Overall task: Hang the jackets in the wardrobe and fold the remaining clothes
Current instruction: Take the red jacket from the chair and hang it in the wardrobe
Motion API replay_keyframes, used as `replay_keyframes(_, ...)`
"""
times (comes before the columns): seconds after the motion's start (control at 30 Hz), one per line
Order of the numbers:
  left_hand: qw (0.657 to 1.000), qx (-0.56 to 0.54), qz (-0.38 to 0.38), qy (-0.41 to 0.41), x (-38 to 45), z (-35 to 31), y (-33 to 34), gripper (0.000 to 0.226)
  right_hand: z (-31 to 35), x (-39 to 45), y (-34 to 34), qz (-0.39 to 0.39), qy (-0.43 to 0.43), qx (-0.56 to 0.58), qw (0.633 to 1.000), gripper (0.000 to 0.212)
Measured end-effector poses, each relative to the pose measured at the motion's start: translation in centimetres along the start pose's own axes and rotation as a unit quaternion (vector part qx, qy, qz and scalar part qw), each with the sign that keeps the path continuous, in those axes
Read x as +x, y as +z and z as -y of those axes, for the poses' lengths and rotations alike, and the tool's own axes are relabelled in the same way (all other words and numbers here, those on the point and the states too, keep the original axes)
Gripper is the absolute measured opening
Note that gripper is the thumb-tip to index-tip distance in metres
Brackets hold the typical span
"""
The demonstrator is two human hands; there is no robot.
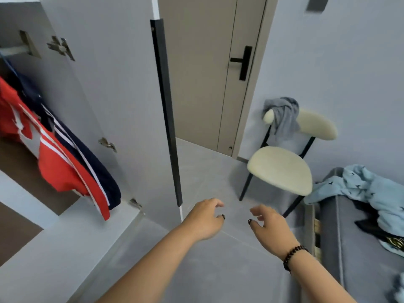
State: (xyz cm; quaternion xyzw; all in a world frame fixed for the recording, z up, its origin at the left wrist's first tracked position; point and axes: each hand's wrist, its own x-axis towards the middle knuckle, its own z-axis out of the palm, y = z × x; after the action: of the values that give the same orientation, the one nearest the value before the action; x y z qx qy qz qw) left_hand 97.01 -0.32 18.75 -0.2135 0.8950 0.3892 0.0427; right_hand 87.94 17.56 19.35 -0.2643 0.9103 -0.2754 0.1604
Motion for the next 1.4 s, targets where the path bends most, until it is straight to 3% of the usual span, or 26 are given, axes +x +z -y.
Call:
replay_keyframes(0.33,0.996,0.0,0.064,0.054,3.9,-11.0,9.7,0.041,-11.5,-3.8,-8.6,-0.046,0.08,0.022,0.996,0.032)
replay_keyframes(0.7,0.983,0.049,0.148,0.091,8.7,-15.3,14.4,0.039,-17.1,-4.1,-10.6,-0.078,0.147,0.053,0.985,0.034)
replay_keyframes(1.4,0.963,0.029,0.218,0.154,34.4,-21.5,13.0,0.041,-22.1,18.8,-17.2,-0.144,0.221,0.08,0.961,0.034)
